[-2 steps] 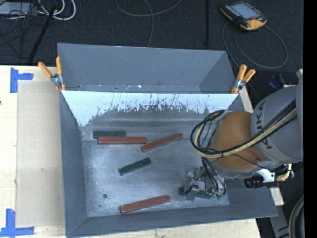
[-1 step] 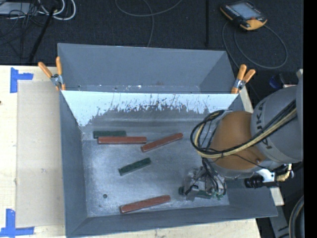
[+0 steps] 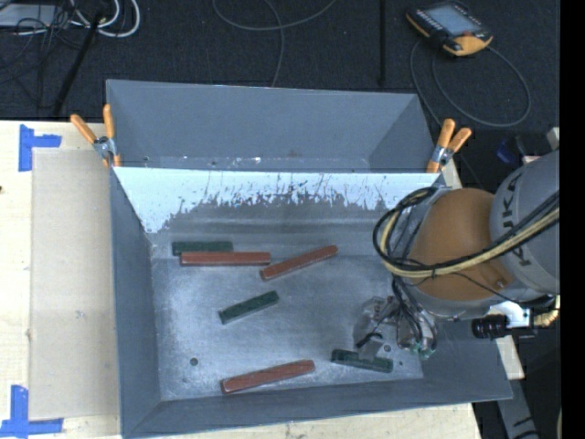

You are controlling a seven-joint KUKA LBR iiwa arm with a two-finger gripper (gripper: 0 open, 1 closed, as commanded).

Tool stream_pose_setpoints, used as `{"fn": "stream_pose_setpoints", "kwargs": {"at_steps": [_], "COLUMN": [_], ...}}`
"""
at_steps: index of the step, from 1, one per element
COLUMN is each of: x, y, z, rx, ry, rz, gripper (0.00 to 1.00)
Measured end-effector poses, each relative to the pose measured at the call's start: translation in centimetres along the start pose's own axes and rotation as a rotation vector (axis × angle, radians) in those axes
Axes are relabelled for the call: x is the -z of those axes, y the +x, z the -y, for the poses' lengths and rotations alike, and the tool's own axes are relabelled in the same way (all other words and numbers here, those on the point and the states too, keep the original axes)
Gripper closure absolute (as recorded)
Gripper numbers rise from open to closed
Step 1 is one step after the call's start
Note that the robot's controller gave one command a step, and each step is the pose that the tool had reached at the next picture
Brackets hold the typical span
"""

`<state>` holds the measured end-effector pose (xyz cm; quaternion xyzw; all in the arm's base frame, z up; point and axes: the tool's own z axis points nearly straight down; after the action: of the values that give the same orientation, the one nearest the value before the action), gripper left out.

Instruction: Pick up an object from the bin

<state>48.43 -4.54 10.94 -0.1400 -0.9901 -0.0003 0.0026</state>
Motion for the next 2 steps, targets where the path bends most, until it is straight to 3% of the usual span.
{"fn": "stream_pose_setpoints", "kwargs": {"at_steps": [1,2], "x": [2.0,1.03], "y": [-0.34,-0.42], "z": [0.66,0.86], "rx": [-0.049,-0.072], "ry": [-0.001,-0.001], "rz": [0.003,0.003], "gripper": [0.0,0.0]}}
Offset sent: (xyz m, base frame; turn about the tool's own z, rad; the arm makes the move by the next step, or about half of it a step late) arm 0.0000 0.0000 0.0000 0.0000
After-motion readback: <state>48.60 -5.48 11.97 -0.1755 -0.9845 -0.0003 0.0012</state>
